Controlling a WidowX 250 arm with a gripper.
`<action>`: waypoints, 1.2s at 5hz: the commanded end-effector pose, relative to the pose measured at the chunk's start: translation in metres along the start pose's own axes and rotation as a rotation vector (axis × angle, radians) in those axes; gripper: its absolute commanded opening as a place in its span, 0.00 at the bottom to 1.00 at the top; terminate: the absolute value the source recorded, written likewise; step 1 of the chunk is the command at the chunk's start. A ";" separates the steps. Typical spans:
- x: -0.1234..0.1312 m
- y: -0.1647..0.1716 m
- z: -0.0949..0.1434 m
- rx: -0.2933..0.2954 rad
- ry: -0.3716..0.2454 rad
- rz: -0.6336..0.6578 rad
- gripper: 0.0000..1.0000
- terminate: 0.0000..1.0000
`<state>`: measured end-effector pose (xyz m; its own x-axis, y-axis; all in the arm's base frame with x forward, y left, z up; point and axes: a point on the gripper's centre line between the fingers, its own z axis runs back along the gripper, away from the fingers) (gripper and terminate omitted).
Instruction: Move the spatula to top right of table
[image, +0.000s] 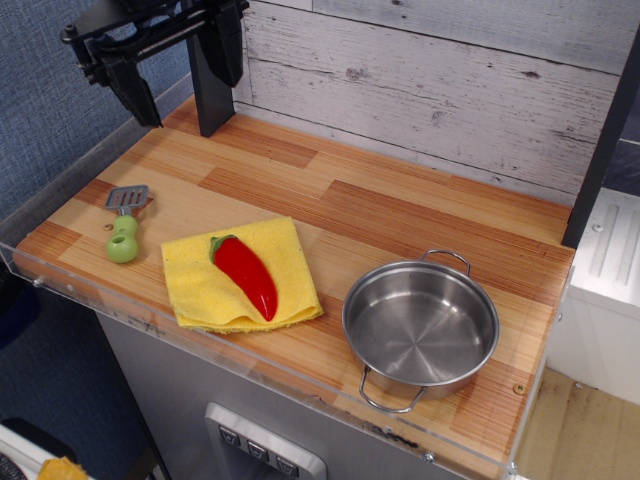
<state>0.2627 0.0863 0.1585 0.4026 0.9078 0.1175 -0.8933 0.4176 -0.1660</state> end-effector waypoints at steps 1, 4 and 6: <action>0.000 0.000 0.000 0.000 0.000 0.000 1.00 0.00; 0.044 0.043 -0.022 0.055 0.026 -0.022 1.00 0.00; 0.057 0.073 -0.061 0.019 -0.068 -0.213 1.00 0.00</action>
<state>0.2289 0.1664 0.0832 0.5785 0.7941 0.1866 -0.7920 0.6015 -0.1046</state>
